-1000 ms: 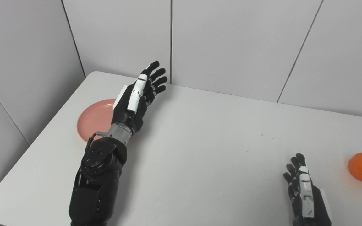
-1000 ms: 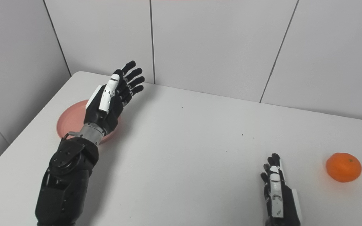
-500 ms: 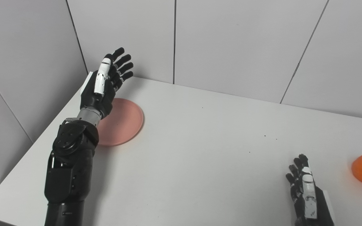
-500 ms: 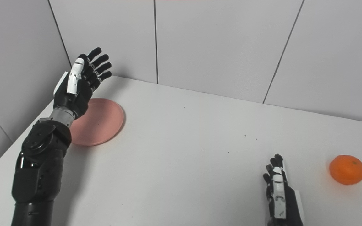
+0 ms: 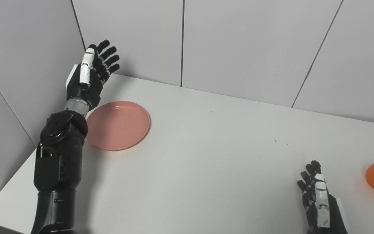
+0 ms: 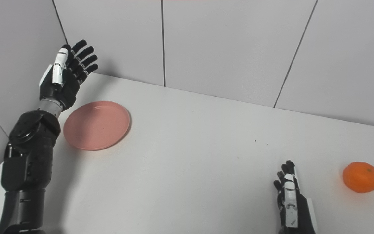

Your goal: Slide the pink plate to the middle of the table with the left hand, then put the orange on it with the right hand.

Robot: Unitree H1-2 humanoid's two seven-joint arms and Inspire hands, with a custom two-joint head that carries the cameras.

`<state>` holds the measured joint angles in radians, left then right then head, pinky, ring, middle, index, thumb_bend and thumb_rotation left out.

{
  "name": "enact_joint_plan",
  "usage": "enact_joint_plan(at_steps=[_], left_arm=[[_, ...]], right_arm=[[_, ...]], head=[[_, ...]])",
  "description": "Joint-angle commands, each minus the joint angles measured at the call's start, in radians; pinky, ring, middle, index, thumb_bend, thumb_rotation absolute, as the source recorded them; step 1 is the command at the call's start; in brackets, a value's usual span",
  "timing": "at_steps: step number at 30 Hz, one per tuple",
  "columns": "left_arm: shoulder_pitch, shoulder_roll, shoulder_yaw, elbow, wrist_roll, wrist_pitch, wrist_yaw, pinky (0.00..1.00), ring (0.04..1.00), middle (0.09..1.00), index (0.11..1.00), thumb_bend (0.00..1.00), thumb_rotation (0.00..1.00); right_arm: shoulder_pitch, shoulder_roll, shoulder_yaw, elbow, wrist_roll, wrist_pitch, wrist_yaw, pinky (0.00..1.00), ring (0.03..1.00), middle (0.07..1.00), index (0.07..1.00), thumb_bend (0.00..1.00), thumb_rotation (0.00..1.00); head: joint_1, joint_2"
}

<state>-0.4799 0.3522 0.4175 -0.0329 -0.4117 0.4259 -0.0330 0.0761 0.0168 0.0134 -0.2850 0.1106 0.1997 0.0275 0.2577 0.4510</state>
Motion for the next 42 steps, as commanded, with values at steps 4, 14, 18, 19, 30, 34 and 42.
enact_joint_plan(at_steps=[4, 14, 18, 19, 30, 34, 42], left_arm=[[-0.058, 0.050, 0.045, 0.038, -0.055, -0.003, -0.001, 0.88, 0.882, 0.880, 0.879, 0.32, 1.00], [-0.066, 0.097, 0.091, 0.148, -0.091, -0.030, -0.011, 0.90, 0.885, 0.887, 0.882, 0.33, 1.00], [-0.064, 0.094, 0.108, 0.172, -0.111, -0.023, -0.003, 0.89, 0.879, 0.878, 0.866, 0.32, 1.00], [-0.062, 0.091, 0.112, 0.180, -0.114, -0.023, 0.000, 0.89, 0.879, 0.877, 0.865, 0.32, 1.00], [-0.026, 0.080, 0.128, 0.241, -0.130, -0.042, -0.004, 0.91, 0.897, 0.907, 0.902, 0.30, 1.00], [-0.015, 0.080, 0.134, 0.258, -0.135, -0.050, -0.016, 0.91, 0.896, 0.906, 0.896, 0.29, 1.00], [0.006, 0.077, 0.135, 0.267, -0.135, -0.057, -0.015, 0.88, 0.879, 0.890, 0.883, 0.28, 1.00]], right_arm=[[-0.016, -0.004, -0.008, -0.009, 0.008, -0.030, 0.007, 1.00, 1.000, 1.000, 1.000, 0.16, 1.00], [-0.020, -0.007, -0.009, -0.008, 0.013, -0.034, 0.011, 1.00, 1.000, 1.000, 1.000, 0.15, 1.00], [-0.020, -0.005, -0.014, -0.010, 0.020, -0.026, 0.008, 1.00, 1.000, 1.000, 1.000, 0.15, 1.00], [-0.020, -0.006, -0.014, -0.009, 0.019, -0.027, 0.008, 1.00, 1.000, 1.000, 1.000, 0.15, 1.00], [-0.017, -0.005, -0.015, -0.012, 0.019, -0.027, 0.005, 1.00, 0.998, 1.000, 1.000, 0.15, 1.00], [-0.017, -0.007, -0.016, -0.012, 0.022, -0.028, 0.009, 1.00, 1.000, 1.000, 1.000, 0.15, 1.00], [-0.015, -0.008, -0.019, -0.018, 0.026, -0.022, 0.006, 1.00, 1.000, 1.000, 1.000, 0.15, 1.00]], head=[[0.009, -0.003], [0.013, -0.003], [0.014, -0.004], [0.015, -0.003], [0.018, -0.003], [0.021, -0.004], [0.035, -0.003]])
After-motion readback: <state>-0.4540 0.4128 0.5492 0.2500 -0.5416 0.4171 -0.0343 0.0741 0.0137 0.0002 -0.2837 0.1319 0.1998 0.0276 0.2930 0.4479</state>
